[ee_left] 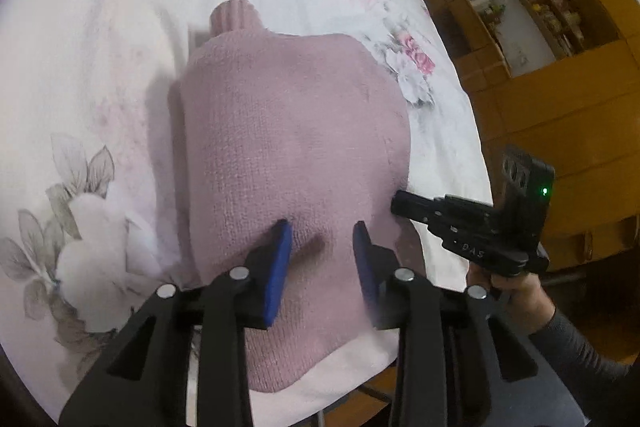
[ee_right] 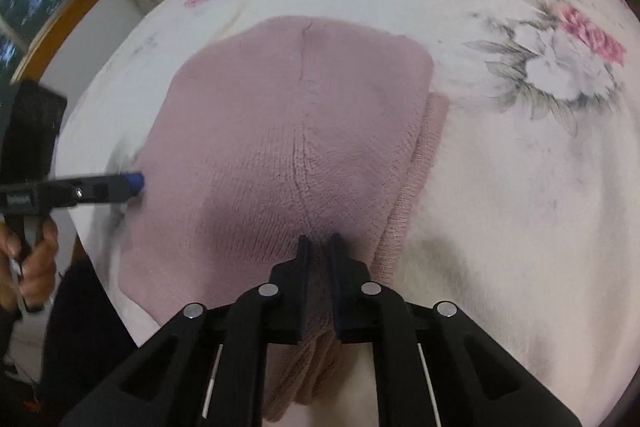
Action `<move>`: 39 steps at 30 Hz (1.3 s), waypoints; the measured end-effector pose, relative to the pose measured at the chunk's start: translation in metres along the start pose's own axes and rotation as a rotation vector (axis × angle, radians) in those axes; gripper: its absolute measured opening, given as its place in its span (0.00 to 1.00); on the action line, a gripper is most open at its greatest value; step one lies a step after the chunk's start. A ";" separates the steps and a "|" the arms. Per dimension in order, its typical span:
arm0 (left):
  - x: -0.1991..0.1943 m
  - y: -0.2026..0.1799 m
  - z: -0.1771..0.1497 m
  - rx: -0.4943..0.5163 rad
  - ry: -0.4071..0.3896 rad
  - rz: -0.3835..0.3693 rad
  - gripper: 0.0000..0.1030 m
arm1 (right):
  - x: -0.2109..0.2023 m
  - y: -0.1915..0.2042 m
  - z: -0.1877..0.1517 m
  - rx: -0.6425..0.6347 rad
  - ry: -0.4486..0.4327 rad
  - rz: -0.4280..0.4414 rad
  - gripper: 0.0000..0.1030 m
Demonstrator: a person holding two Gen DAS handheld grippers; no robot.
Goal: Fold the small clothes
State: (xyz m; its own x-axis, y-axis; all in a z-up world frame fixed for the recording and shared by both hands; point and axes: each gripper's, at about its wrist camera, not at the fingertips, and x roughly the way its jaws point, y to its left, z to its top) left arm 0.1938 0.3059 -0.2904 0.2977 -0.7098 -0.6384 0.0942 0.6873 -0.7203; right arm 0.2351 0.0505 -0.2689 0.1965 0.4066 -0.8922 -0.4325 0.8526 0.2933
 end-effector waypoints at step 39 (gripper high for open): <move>-0.158 -0.152 -0.187 0.218 -0.242 0.658 0.97 | -0.181 0.113 -0.130 0.088 -0.178 -0.397 0.96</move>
State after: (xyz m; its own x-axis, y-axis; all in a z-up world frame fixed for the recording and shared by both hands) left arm -0.0458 0.2852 -0.1310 0.5569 -0.1033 -0.8241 0.0029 0.9925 -0.1224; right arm 0.0361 0.0303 -0.1192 0.4838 0.0850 -0.8710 -0.2173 0.9758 -0.0254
